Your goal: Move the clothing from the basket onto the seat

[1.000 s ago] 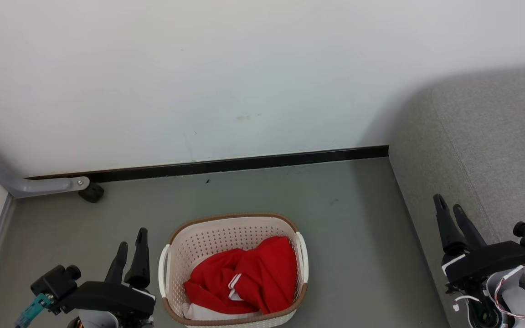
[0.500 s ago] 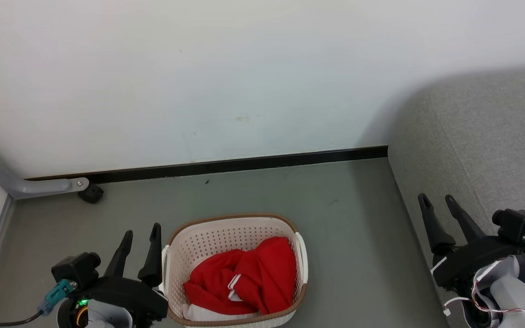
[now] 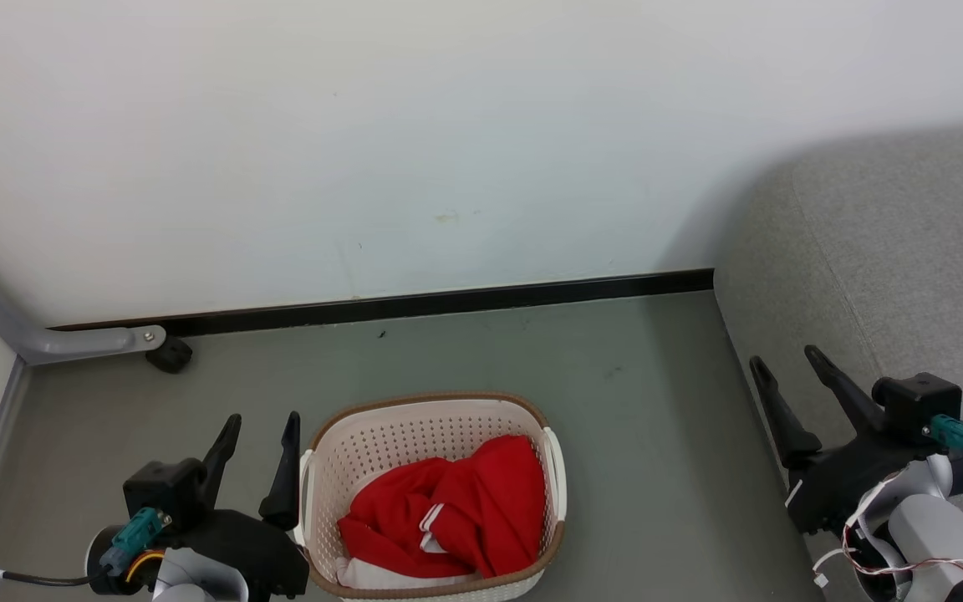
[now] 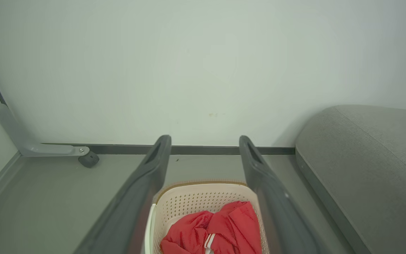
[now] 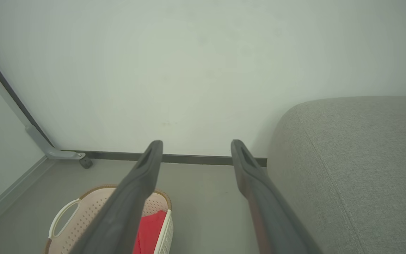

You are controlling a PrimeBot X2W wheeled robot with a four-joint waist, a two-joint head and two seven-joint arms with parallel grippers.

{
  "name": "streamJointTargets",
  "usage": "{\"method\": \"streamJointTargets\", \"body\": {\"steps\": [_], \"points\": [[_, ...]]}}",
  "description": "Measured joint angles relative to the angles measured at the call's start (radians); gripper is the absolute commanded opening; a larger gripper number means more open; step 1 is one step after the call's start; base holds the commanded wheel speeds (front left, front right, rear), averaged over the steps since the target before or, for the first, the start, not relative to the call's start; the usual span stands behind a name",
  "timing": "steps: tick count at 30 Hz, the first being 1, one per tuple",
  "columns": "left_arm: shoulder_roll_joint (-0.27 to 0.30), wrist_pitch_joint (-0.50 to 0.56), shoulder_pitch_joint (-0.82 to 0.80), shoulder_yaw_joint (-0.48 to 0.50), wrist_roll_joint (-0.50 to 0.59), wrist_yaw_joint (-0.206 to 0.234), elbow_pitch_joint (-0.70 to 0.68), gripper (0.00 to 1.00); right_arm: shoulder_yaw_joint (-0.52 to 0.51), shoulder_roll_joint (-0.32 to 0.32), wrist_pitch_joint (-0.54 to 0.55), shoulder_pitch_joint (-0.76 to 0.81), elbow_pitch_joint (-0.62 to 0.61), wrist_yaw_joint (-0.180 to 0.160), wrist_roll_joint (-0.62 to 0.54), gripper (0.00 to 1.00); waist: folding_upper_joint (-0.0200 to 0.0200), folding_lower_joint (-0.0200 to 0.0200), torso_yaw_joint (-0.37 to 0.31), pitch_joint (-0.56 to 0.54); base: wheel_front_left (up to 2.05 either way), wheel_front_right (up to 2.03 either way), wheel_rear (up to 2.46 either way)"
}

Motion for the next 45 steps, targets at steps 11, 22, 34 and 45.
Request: {"method": "streamJointTargets", "body": {"steps": [11,22,34,45], "points": [[0.007,-0.017,-0.016,-0.009,0.081,0.004,0.011,1.00,0.029,-0.010,-0.020,-0.019,0.028,-0.001,-0.057,1.00,0.0000,0.0000,0.001,0.000,0.00,0.00,0.00],[-0.010,-0.017,-0.016,0.042,0.081,0.031,0.015,1.00,0.002,-0.009,-0.021,-0.019,0.043,-0.028,-0.056,1.00,0.0000,0.0000,0.001,0.004,0.00,0.00,0.00],[-0.018,-0.017,-0.015,0.073,0.087,0.049,0.039,1.00,-0.027,-0.008,-0.025,-0.019,0.058,-0.068,-0.056,1.00,0.0000,0.0000,-0.001,0.010,0.00,0.00,0.00],[-0.034,-0.017,-0.015,0.077,0.096,0.048,0.045,1.00,-0.031,-0.007,-0.029,-0.019,0.060,-0.072,-0.055,1.00,0.0000,0.0000,0.000,0.016,0.00,0.00,0.00]]}}
